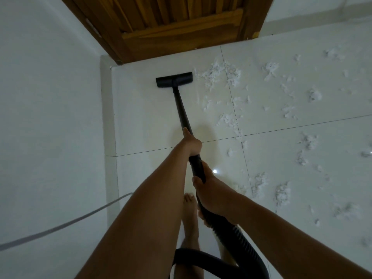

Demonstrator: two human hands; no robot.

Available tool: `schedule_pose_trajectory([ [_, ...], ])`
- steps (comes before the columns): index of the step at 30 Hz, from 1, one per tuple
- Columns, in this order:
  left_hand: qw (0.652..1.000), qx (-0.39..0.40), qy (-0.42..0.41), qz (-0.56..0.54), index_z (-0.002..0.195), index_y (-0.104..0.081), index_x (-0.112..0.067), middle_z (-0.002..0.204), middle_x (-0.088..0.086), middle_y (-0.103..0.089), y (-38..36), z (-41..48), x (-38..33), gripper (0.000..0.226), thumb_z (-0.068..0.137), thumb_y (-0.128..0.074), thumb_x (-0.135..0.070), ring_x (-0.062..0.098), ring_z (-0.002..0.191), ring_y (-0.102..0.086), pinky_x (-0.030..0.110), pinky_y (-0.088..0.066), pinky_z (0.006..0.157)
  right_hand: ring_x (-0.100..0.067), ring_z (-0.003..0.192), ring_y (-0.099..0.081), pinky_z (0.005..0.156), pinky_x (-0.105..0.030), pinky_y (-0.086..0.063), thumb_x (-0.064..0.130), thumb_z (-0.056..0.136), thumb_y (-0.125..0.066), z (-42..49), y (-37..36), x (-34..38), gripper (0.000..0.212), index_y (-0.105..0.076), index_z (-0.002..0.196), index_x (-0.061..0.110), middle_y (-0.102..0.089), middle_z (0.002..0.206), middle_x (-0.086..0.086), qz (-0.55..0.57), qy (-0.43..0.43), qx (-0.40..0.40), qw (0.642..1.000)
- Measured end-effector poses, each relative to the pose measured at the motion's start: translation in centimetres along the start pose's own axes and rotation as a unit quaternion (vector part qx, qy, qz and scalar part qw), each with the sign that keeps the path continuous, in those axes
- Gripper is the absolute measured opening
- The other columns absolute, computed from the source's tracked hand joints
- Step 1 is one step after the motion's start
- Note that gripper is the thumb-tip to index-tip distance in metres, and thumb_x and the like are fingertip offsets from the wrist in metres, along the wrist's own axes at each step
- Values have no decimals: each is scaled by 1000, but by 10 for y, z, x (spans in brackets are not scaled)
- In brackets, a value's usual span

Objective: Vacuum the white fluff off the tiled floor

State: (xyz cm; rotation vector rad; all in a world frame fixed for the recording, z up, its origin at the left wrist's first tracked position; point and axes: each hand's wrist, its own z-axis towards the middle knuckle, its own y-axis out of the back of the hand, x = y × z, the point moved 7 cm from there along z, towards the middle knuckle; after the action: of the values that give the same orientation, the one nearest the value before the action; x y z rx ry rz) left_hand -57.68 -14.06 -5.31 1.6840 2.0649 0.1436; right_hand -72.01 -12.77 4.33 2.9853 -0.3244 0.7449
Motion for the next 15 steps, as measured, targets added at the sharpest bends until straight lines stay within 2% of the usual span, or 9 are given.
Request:
schedule_pose_trajectory([
  [3,1000,3,1,-5,156,23,-28,144,20,-47,-19,-18,8,82,103,-37,-14,27,97,-58,40,-54,94,-18,51,-58,47,-28,-53,35,110,-33,-20,0,-19,59,0,157,51,-61,83,-15,-4,-13,0,1000],
  [7,1000,10,6,-7,156,23,-27,146,20,-45,-42,-41,15,79,104,-36,-17,28,96,-53,40,-52,93,-18,51,-58,50,-29,-53,35,110,-33,-46,1,-38,56,-5,155,53,-59,80,-12,4,-12,8,1000],
  [11,1000,16,8,-12,156,22,-27,148,19,-44,-51,-50,12,79,104,-36,-17,27,96,-51,39,-51,91,-22,61,-59,69,-40,-59,34,109,-34,-55,7,-45,55,-8,157,46,-59,85,-12,-15,-11,-2,1000],
  [15,1000,14,15,-8,156,22,-29,144,19,-46,-47,-46,7,81,103,-37,-16,30,99,-56,45,-53,99,-17,50,-55,53,-32,-52,29,110,-33,-56,13,-37,53,-12,157,41,-56,70,-7,20,1,8,1000],
])
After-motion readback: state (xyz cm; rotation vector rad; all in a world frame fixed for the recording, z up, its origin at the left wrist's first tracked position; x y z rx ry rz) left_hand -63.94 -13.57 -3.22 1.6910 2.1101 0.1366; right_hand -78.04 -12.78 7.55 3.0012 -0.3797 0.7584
